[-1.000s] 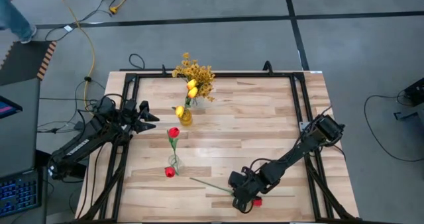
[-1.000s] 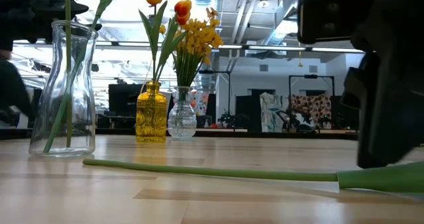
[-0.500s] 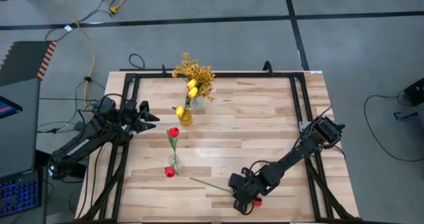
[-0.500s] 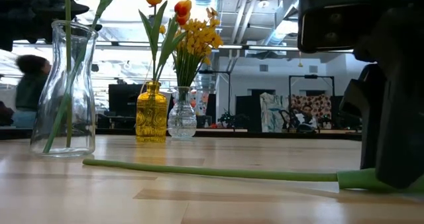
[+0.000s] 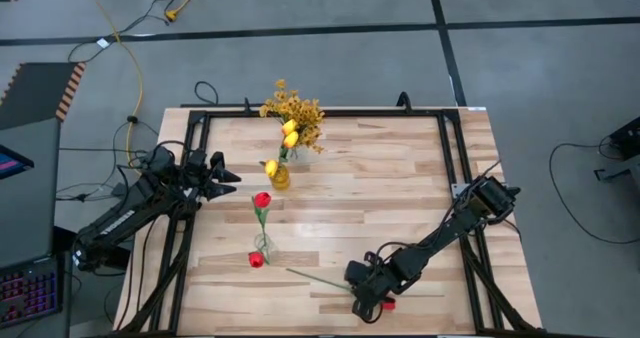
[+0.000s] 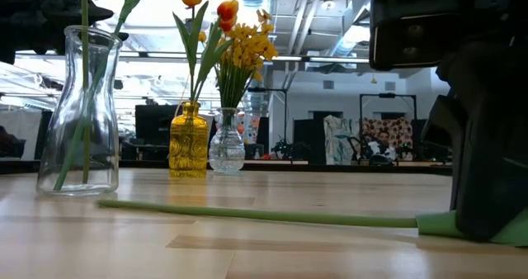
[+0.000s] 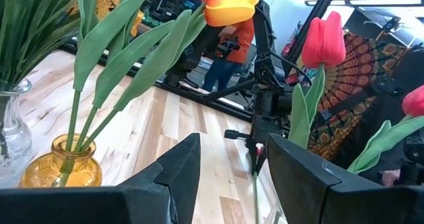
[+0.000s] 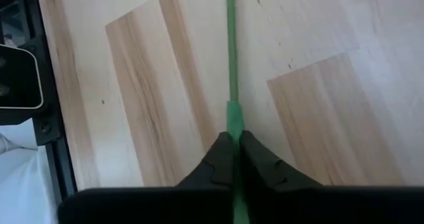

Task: Sort flowers into vase by color
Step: Put the red tulip into the bottom transparent vase

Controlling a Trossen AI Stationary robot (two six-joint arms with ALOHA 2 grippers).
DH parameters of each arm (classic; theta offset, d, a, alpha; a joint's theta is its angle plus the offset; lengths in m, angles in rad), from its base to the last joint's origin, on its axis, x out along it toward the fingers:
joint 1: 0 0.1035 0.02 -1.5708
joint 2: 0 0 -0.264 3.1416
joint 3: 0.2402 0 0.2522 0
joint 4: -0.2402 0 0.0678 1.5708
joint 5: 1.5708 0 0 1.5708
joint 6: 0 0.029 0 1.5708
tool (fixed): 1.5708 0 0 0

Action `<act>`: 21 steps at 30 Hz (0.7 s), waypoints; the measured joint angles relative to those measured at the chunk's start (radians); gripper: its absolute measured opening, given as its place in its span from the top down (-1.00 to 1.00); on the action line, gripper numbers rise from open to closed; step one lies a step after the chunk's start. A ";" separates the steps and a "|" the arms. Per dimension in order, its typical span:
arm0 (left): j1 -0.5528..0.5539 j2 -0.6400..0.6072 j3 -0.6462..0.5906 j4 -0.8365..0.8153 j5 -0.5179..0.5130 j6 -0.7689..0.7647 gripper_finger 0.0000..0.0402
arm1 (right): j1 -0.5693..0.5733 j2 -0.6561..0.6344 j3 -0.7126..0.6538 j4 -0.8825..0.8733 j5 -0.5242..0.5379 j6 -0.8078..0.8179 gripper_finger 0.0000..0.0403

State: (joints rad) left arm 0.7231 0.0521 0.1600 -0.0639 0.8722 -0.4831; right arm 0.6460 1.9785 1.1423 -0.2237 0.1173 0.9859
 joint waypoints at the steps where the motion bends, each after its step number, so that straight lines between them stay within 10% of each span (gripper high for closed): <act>1: 0.000 0.000 0.000 0.000 -0.001 0.000 0.20 | 0.000 -0.004 0.000 0.000 -0.002 0.000 0.85; 21: 0.000 0.000 0.000 0.013 -0.004 0.000 0.20 | -0.073 -0.032 0.264 -0.554 -0.005 -0.255 0.80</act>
State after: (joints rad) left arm 0.7231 0.0517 0.1596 -0.0510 0.8683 -0.4828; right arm 0.5734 1.9461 1.4062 -0.7781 0.1123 0.7314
